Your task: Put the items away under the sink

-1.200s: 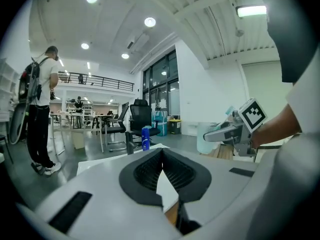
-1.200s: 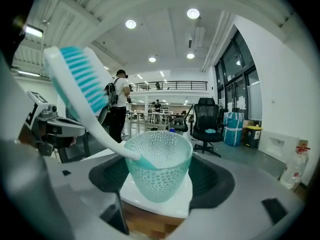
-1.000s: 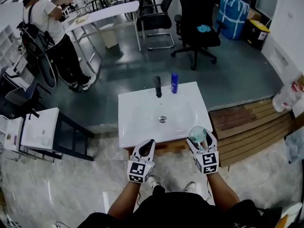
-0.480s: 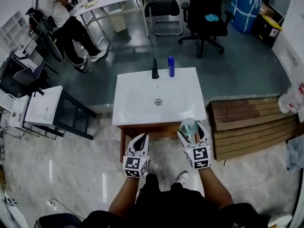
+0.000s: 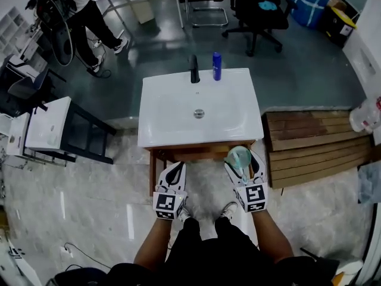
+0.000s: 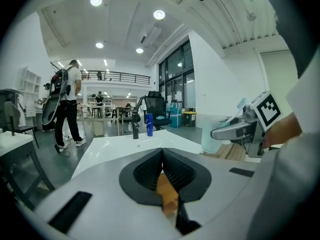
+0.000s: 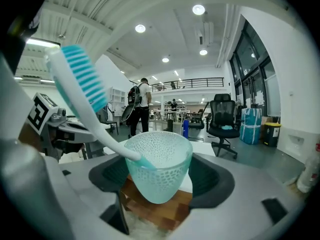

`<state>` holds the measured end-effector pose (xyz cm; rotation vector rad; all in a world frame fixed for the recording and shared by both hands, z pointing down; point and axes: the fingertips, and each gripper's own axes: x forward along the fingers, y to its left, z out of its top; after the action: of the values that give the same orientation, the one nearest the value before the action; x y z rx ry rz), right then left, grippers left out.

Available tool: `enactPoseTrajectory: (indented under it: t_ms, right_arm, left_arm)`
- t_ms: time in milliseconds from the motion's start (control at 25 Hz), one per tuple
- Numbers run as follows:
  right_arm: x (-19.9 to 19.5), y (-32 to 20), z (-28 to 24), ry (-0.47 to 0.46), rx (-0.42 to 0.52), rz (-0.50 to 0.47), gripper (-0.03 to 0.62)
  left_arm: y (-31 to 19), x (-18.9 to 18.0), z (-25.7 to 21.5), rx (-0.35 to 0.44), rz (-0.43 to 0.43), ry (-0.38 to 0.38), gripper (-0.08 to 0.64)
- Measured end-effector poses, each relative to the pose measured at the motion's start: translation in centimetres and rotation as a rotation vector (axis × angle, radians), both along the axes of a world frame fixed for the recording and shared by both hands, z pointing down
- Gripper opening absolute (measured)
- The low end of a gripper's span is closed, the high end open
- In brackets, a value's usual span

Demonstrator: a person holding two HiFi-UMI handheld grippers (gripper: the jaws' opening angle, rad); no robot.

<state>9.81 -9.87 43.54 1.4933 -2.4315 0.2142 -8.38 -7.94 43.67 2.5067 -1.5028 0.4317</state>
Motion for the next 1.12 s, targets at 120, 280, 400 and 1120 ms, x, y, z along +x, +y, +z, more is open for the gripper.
enactPoseTrajectory:
  t_ms: [120,280,400,1120]
  right_arm:
    - [-0.6,0.2,2.2,0.006,-0.024,0.015,0.376]
    - [-1.6,0.2,5.8,0.006,-0.024,0.013,0.376]
    - [-2.3,-0.1,9.9,0.025,-0.015,0.011,0.376]
    - [-3.7,-6.0,37.4,-0.010,0.046,0.024,0.376]
  left_arm:
    - [-0.3,-0.6,2.0,-0.018,0.008,0.005,0.021]
    - [-0.8,-1.1,5.9,-0.022,0.017,0.007,0.021]
    - [-1.5,-1.2,10.2,-0.017,0.025,-0.001,0.021]
    - [-7.5,-2.0,38.5,0.055,-0.071,0.091,0.021]
